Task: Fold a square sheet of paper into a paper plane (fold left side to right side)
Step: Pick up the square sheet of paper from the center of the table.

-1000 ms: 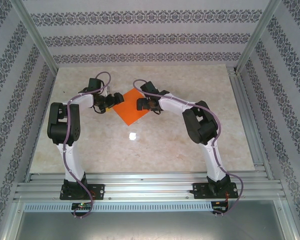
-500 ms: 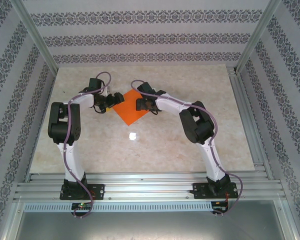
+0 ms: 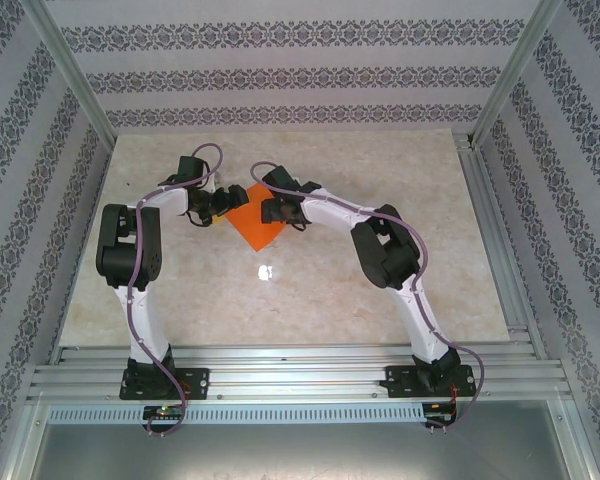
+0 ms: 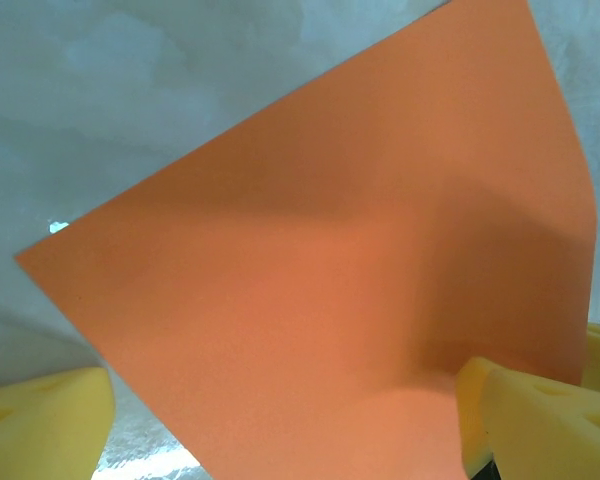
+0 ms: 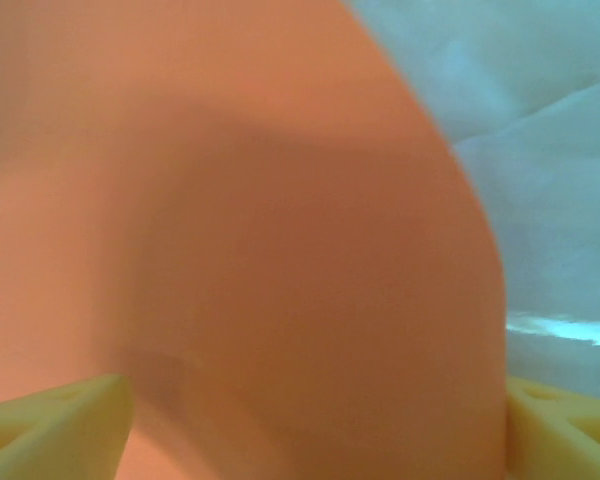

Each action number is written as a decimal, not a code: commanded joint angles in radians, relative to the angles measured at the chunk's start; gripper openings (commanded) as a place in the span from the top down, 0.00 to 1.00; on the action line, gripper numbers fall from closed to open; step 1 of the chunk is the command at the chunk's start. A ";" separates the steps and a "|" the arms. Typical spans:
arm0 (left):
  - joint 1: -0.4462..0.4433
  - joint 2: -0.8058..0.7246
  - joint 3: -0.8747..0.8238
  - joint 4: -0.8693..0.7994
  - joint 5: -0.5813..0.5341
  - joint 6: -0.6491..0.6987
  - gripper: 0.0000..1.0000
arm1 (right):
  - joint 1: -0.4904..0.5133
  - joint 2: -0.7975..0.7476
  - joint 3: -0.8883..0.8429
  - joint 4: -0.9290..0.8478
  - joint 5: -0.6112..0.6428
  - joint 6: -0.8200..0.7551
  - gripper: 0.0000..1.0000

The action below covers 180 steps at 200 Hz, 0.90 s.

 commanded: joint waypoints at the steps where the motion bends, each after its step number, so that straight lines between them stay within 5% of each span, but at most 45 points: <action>1: -0.051 0.059 0.011 0.055 0.054 -0.008 0.05 | 0.016 0.038 0.033 -0.003 -0.039 0.005 0.17; 58: -0.051 0.012 0.002 0.056 0.043 0.015 0.05 | -0.013 -0.043 -0.056 0.143 -0.105 0.032 0.48; 118: -0.031 -0.210 -0.094 0.059 -0.043 0.078 0.04 | -0.048 -0.201 -0.257 0.388 -0.188 0.017 0.77; 180: 0.033 -0.473 -0.256 0.122 -0.048 0.140 0.02 | -0.094 -0.397 -0.429 0.511 -0.315 -0.035 0.84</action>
